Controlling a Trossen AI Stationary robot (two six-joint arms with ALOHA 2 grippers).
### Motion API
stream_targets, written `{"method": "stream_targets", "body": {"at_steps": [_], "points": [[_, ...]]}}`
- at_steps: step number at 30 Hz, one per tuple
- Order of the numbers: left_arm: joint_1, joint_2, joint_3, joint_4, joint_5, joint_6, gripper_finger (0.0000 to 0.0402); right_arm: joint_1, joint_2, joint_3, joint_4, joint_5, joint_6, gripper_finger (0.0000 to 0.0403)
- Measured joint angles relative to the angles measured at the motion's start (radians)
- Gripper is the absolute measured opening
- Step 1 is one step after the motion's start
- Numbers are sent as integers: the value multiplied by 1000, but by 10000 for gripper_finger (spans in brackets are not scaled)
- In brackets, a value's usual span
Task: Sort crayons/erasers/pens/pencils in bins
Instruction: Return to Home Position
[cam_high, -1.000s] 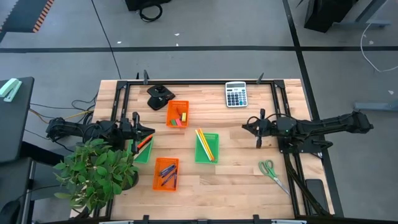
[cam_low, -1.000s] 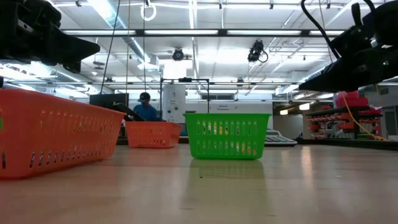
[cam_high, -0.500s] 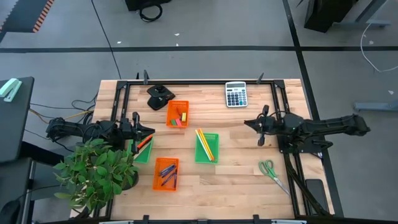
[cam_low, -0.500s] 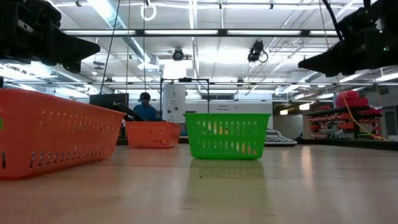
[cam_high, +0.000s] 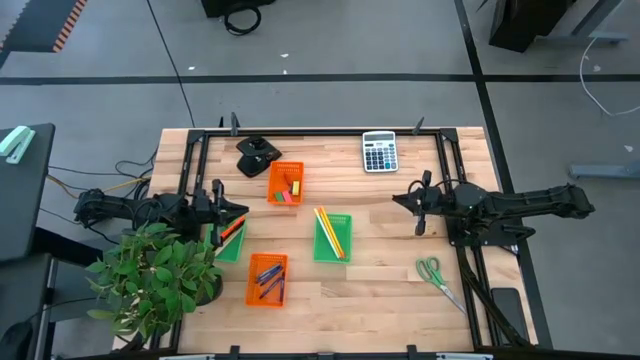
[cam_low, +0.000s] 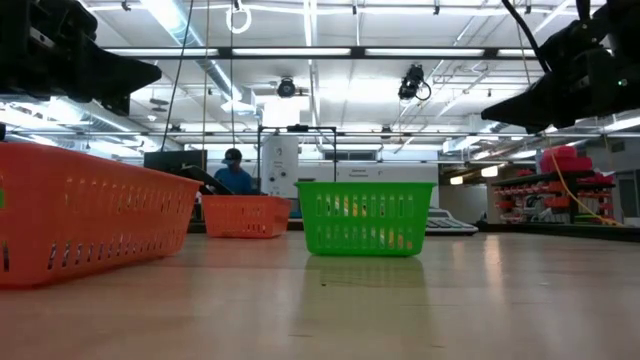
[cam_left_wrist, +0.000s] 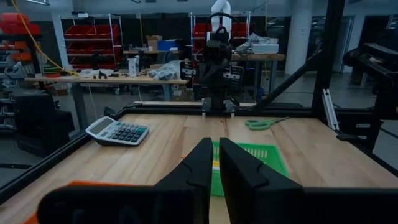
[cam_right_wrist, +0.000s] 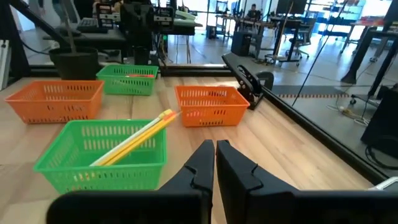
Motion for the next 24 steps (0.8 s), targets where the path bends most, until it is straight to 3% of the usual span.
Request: {"method": "stream_targets", "body": {"at_steps": [24], "points": [[0,0,0,9,3,0,38,0,0,0,0,0,-11,23]]}}
